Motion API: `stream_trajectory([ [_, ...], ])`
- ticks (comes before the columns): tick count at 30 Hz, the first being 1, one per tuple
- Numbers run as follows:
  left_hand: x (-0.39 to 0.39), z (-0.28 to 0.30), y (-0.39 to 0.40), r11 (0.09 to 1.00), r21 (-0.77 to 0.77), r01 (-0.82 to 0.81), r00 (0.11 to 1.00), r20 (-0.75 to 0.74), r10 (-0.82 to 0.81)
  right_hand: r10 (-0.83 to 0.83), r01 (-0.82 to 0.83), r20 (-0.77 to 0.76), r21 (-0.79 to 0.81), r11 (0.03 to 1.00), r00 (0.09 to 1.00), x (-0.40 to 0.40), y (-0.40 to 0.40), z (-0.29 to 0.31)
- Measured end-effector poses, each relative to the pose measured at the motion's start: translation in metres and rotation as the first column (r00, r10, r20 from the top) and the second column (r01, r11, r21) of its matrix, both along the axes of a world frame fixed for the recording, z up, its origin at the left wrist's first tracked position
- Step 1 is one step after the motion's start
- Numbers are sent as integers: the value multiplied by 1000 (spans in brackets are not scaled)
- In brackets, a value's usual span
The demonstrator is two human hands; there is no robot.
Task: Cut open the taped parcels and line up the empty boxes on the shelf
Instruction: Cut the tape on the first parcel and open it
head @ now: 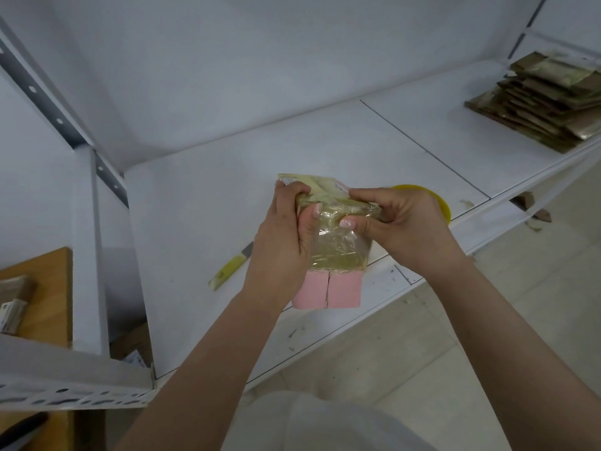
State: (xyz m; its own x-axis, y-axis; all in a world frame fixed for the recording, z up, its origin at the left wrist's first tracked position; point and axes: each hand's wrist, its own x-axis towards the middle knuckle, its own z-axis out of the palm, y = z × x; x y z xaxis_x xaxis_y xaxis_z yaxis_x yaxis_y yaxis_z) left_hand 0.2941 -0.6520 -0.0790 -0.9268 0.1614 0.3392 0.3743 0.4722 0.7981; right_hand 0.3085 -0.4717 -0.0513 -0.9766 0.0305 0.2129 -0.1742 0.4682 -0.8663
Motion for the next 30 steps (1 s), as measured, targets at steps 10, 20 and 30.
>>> stream_trajectory([
  [10,-1,18,-15,989,86,-119,993,15,118,-27,32,20,-324,946,999,4,6,-1],
  [20,10,32,-5,984,156,-91,996,39,86,-1,17,40,-408,913,999,10,-25,-1],
  [30,15,30,2,989,115,-98,995,3,98,-203,206,-162,6,978,966,12,-28,0],
])
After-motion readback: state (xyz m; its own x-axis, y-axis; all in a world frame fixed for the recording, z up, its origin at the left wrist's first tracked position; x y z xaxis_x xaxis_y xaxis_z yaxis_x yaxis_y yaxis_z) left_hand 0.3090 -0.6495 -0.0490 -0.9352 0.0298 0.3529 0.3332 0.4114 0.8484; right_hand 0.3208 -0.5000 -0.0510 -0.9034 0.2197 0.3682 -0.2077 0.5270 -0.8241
